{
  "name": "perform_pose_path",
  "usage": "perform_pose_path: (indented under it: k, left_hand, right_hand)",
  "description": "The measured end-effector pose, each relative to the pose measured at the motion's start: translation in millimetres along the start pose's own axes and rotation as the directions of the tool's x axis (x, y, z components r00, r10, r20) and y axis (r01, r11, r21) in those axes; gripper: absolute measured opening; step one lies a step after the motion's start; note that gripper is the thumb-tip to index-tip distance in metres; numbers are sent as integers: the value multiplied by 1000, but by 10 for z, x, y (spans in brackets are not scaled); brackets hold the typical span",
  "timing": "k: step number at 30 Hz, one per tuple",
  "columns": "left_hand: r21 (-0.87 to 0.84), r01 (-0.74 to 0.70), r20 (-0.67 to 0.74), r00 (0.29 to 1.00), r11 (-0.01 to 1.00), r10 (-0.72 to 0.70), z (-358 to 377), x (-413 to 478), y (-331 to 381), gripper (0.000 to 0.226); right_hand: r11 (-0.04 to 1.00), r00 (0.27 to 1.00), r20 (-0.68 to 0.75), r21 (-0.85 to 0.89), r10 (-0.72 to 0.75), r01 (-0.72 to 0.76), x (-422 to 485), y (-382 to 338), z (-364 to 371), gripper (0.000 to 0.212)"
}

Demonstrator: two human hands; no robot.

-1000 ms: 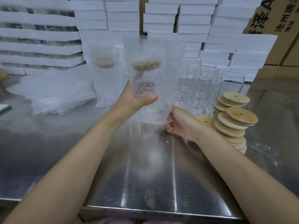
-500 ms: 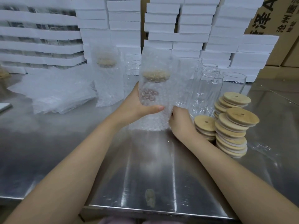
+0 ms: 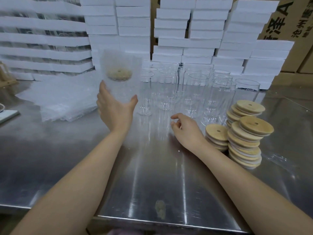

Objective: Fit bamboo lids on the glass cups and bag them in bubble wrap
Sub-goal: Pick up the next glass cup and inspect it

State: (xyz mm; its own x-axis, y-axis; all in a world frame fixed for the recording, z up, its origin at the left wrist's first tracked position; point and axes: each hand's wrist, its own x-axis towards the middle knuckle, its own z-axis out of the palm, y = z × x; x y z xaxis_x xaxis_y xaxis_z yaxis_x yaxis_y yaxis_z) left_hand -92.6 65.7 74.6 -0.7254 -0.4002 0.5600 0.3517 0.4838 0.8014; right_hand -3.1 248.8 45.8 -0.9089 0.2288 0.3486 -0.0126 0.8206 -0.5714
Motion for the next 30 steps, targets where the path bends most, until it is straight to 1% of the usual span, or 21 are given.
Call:
perform_pose_path:
  k: [3, 5, 7, 12, 17, 19, 20, 21, 22, 23, 24, 25, 26, 27, 28, 29, 30]
  left_hand:
    - [66, 1, -144, 990, 998, 9, -21, 59, -67, 102]
    - [74, 19, -191, 982, 997, -4, -23, 98, -118, 106]
    - [76, 45, -190, 981, 996, -30, -17, 128, -182, 109]
    - [24, 164, -106, 981, 986, -161, -14, 225, -333, 106]
    - [-1, 144, -89, 986, 990, -144, -4, 224, -329, 106]
    - [-25, 159, -90, 983, 987, -160, -5, 208, -311, 109]
    - [-36, 164, -103, 981, 986, -167, -16, 201, -291, 111]
    - [-28, 141, -134, 980, 990, -144, -34, 189, -266, 113]
    - [5, 69, -180, 981, 998, -67, -56, 170, -230, 114]
    - [45, -63, -219, 973, 997, 71, -78, 152, -187, 111]
    - [72, -236, -238, 940, 969, 246, -88, 128, -138, 106]
    - [67, -417, -227, 878, 906, 421, -81, 95, -80, 98]
    - [15, -571, -188, 805, 821, 563, -49, 42, -17, 88]
    - [-66, -670, -116, 741, 739, 662, 1, -41, 42, 79]
    - [-156, -708, -5, 698, 689, 717, 66, -154, 85, 72]
    - [-232, -693, 142, 670, 683, 728, 134, -286, 115, 68]
    - [-269, -635, 306, 657, 724, 689, 206, -419, 130, 68]
  right_hand:
    - [1000, 1000, 4, 3, -12, 12, 8, 9, 8, 29]
    - [1000, 1000, 10, -1, -21, 21, 8, 14, 12, 29]
    - [1000, 1000, 19, 4, -20, 20, 8, 11, 13, 30]
    - [998, 1000, 27, 61, 8, -9, 4, 15, 20, 30]
    - [995, 999, 31, 95, 23, -26, 11, 30, 34, 31]
    - [990, 998, 40, 132, 51, -56, 21, 37, 40, 30]
    - [985, 997, 41, 157, 68, -73, 28, 41, 42, 29]
    - [980, 996, 42, 178, 83, -89, 34, 45, 40, 29]
    - [976, 994, 43, 194, 96, -103, 39, 49, 38, 29]
    - [972, 993, 45, 205, 108, -114, 42, 55, 36, 29]
    - [969, 992, 45, 213, 116, -123, 45, 59, 36, 28]
    - [968, 992, 48, 217, 119, -127, 46, 64, 38, 28]
    - [967, 991, 52, 217, 122, -130, 46, 68, 43, 27]
    - [967, 990, 59, 216, 125, -135, 47, 69, 47, 27]
    - [966, 990, 64, 217, 129, -140, 50, 68, 49, 27]
    - [963, 989, 65, 225, 134, -145, 54, 66, 49, 27]
    - [959, 988, 63, 240, 138, -149, 58, 63, 49, 27]
